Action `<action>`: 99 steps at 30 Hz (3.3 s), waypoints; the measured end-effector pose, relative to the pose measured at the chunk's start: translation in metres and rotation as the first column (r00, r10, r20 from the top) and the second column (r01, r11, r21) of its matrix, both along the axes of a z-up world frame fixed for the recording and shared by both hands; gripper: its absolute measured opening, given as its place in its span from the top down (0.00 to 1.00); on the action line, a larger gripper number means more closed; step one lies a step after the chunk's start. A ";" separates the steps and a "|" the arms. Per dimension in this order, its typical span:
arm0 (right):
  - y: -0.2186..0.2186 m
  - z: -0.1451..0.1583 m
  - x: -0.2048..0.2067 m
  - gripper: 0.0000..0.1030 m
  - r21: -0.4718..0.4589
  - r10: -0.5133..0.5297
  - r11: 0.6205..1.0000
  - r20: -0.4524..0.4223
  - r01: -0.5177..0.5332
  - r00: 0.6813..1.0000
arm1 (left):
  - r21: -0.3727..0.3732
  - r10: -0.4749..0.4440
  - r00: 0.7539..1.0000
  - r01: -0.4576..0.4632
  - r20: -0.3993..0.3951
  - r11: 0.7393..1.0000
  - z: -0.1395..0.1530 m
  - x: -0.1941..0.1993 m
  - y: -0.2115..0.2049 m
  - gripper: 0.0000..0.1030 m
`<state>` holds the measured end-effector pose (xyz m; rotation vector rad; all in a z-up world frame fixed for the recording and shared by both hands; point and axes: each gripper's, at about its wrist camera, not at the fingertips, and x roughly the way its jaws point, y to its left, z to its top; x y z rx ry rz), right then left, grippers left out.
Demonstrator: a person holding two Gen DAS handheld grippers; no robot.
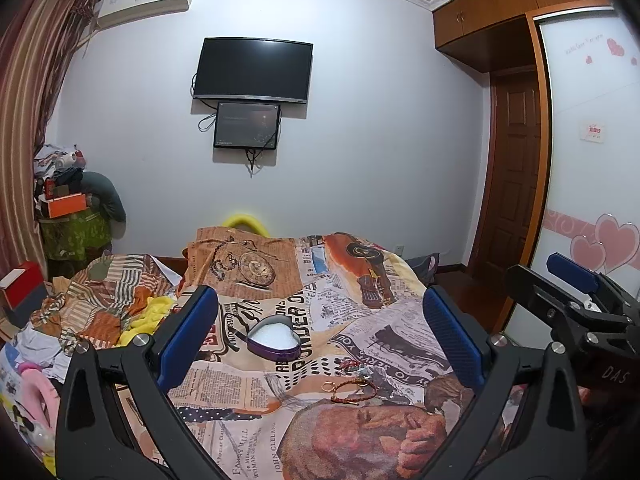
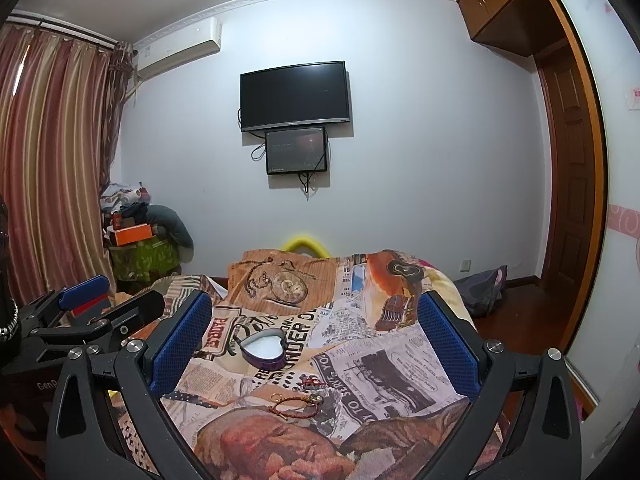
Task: Organize jewelry
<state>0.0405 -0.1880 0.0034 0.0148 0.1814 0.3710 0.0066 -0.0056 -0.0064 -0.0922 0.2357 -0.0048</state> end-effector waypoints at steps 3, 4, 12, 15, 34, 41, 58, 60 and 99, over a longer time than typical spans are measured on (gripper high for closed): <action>0.000 0.001 0.000 0.01 -0.001 0.000 1.000 -0.001 0.000 1.000 | 0.009 0.008 1.000 -0.008 0.000 1.000 0.002 0.000 -0.001 0.00; 0.000 0.001 0.000 0.01 -0.001 0.000 1.000 -0.001 0.000 1.000 | 0.008 0.008 1.000 -0.008 -0.001 1.000 0.002 0.000 -0.001 0.00; 0.000 0.000 0.000 0.01 0.000 0.000 1.000 -0.001 0.000 1.000 | -0.001 0.014 1.000 -0.014 -0.010 1.000 0.001 0.002 0.003 0.00; 0.000 0.000 0.000 0.01 -0.001 0.000 1.000 -0.002 0.000 1.000 | -0.007 0.012 1.000 -0.012 -0.011 1.000 0.000 0.001 0.004 0.00; 0.002 -0.005 -0.003 0.01 -0.002 0.003 1.000 -0.005 -0.003 1.000 | 0.001 0.013 1.000 -0.013 -0.015 1.000 -0.002 0.004 0.002 0.00; 0.002 -0.006 -0.003 0.01 -0.001 0.003 1.000 -0.008 -0.003 1.000 | 0.001 0.013 1.000 -0.013 -0.016 1.000 -0.002 0.004 0.000 0.00; 0.003 -0.012 0.009 0.01 0.002 0.004 1.000 -0.047 -0.004 0.999 | -0.002 0.015 0.999 -0.015 -0.042 1.000 -0.009 0.018 0.002 0.00; 0.003 -0.014 0.012 0.01 0.002 0.003 1.000 -0.057 -0.003 0.998 | -0.003 0.016 0.998 -0.017 -0.052 1.000 -0.011 0.022 0.004 0.00; 0.011 -0.142 0.165 0.45 -0.009 0.201 0.964 -0.633 -0.267 0.748 | -0.110 -0.163 0.811 0.122 -0.561 0.986 -0.162 0.176 0.018 0.45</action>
